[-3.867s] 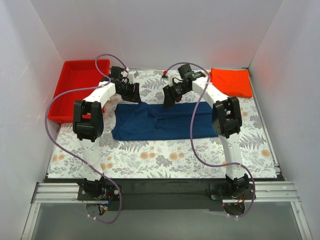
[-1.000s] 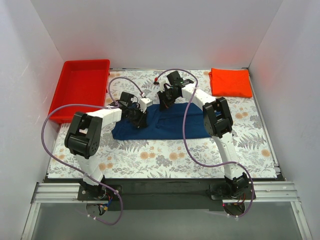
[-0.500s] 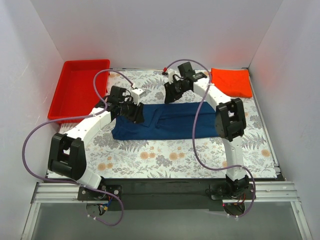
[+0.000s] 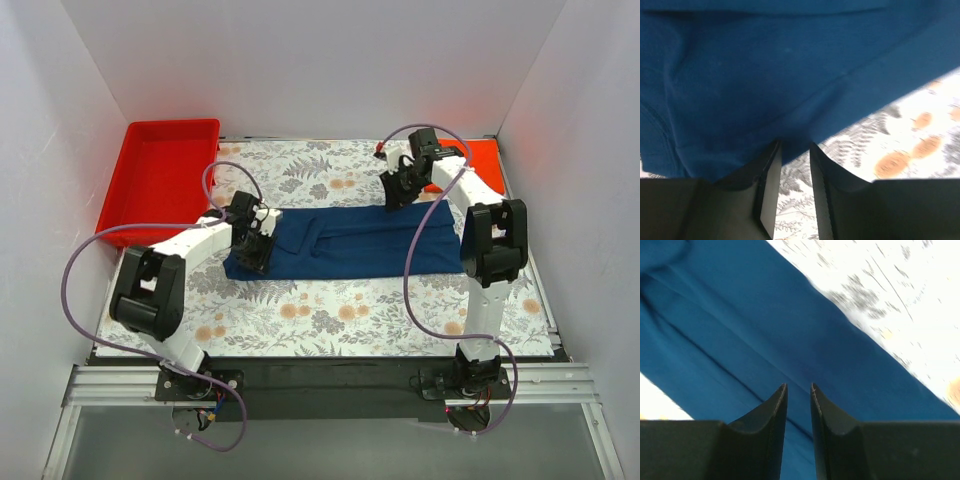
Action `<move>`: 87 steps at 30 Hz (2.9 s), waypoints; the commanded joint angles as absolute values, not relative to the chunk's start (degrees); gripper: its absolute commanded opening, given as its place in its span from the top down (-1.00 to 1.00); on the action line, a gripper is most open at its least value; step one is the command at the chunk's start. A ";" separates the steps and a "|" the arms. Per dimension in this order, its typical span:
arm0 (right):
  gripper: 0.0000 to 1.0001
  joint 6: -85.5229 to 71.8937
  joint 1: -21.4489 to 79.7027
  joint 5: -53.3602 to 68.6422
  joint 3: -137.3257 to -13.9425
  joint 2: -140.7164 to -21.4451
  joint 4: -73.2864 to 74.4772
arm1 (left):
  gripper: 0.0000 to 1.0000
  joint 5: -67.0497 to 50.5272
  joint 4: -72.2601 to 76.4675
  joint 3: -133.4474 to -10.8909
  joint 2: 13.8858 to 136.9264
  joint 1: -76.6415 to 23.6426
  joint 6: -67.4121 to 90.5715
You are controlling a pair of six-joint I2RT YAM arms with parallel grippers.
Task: Fold and stack the t-shirts
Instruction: Fold the tshirt
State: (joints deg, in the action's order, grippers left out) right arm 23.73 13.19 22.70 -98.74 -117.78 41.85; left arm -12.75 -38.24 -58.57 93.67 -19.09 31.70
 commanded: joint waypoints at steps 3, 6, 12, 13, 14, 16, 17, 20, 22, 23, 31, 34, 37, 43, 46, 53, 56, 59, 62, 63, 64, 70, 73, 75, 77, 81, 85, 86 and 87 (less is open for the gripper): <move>0.42 28.38 9.06 21.88 -100.28 -118.12 45.78 | 0.50 -1.77 -33.94 -61.25 100.10 -18.81 33.22; 0.45 29.53 7.65 21.36 -99.14 -117.07 46.32 | 0.50 1.04 -32.96 -64.41 106.66 -18.28 31.74; 0.47 33.66 7.03 17.85 -96.42 -115.14 46.49 | 0.51 5.10 -33.22 -90.30 124.61 -12.06 26.46; 0.47 34.27 7.03 17.49 -96.24 -114.88 46.58 | 0.51 3.44 -34.27 -95.22 128.81 -11.43 26.63; 0.47 35.15 7.03 17.23 -96.07 -114.79 46.76 | 0.50 1.69 -35.15 -104.41 129.98 -10.90 26.98; 0.48 35.68 7.03 17.14 -94.84 -114.35 46.93 | 0.46 -4.29 -35.86 -110.01 130.35 -10.99 28.20; 0.49 36.21 7.21 17.23 -94.22 -114.17 47.02 | 0.44 -6.92 -35.77 -111.43 129.38 -10.90 28.73; 0.52 37.00 7.64 16.61 -91.76 -114.17 46.93 | 0.39 -13.08 -34.89 -111.80 124.83 -10.90 31.36; 0.55 37.70 7.82 15.21 -90.10 -114.95 46.76 | 0.38 -15.45 -35.24 -109.35 122.18 -10.99 32.34; 0.57 37.97 8.00 14.51 -89.57 -115.40 46.67 | 0.38 -15.82 -35.33 -107.94 119.64 -10.99 33.47; 0.71 40.16 10.10 10.99 -79.30 -115.15 46.58 | 0.38 -19.86 -34.28 -93.97 107.67 -10.90 36.38; 0.75 40.87 13.96 11.07 -71.83 -111.47 46.49 | 0.38 -21.09 -34.37 -91.50 105.21 -10.90 37.70; 0.76 41.22 20.11 12.04 -64.62 -106.29 46.93 | 0.38 -22.59 -34.89 -88.43 103.81 -10.90 38.84; 0.77 38.68 41.95 22.13 -58.01 -98.88 50.36 | 0.37 -21.01 -36.21 -85.52 103.88 -11.34 39.11; 0.78 36.39 51.03 27.06 -60.54 -98.00 51.15 | 0.37 -20.22 -36.56 -85.60 105.11 -12.30 39.02; 0.69 34.63 49.84 30.94 -71.88 -97.56 54.49 | 0.37 -17.84 -37.62 -89.73 110.91 -16.43 38.32; 0.61 34.45 45.98 31.64 -75.14 -96.77 54.93 | 0.38 -16.79 -37.53 -91.23 114.34 -17.75 38.85; 0.58 34.72 42.02 32.17 -77.77 -96.77 54.93 | 0.39 -15.13 -37.18 -93.16 118.11 -18.80 39.11; 0.57 33.84 37.02 33.04 -80.15 -97.82 54.76 | 0.40 -14.50 -37.18 -95.79 122.16 -19.51 38.76; 0.58 33.58 35.52 34.00 -81.64 -98.52 54.76 | 0.41 -14.94 -37.09 -96.41 123.04 -19.51 38.59; 0.57 33.23 32.72 34.54 -82.35 -98.79 54.76 | 0.41 -15.12 -37.00 -97.11 125.14 -19.51 38.24; 0.57 31.03 24.27 34.81 -88.40 -102.65 53.44 | 0.42 -16.35 -37.96 -111.07 135.60 -19.69 35.34; 0.57 29.89 22.16 33.49 -92.18 -105.64 52.47 | 0.43 -16.18 -38.67 -122.14 142.37 -19.69 32.53; 0.58 29.10 21.54 32.00 -94.56 -108.18 51.60 | 0.42 -15.56 -38.23 -128.63 145.44 -19.69 30.94; 0.58 27.87 21.01 30.94 -98.25 -110.12 50.19 | 0.40 -14.42 -36.40 -130.95 146.16 -19.60 30.59; 0.58 25.76 20.74 27.34 -104.93 -116.27 48.78 | 0.35 -13.54 -31.56 -128.51 141.09 -19.51 30.67; 0.58 23.65 20.57 27.42 -109.07 -118.65 48.43 | 0.27 -15.55 -27.52 -119.22 131.44 -18.64 32.25; 0.58 23.29 20.57 28.29 -109.16 -117.87 48.43 | 0.22 -17.99 -26.55 -117.27 129.31 -18.37 32.60; 0.57 23.38 20.57 28.74 -108.81 -117.17 48.34 | 0.18 -19.15 -26.02 -115.25 126.68 -18.20 32.78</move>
State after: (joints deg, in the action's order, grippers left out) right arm 25.36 20.78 27.77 -106.19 -119.24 48.90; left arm -16.10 -30.79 -118.39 139.57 -19.25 32.25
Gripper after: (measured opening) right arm 0.211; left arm 0.396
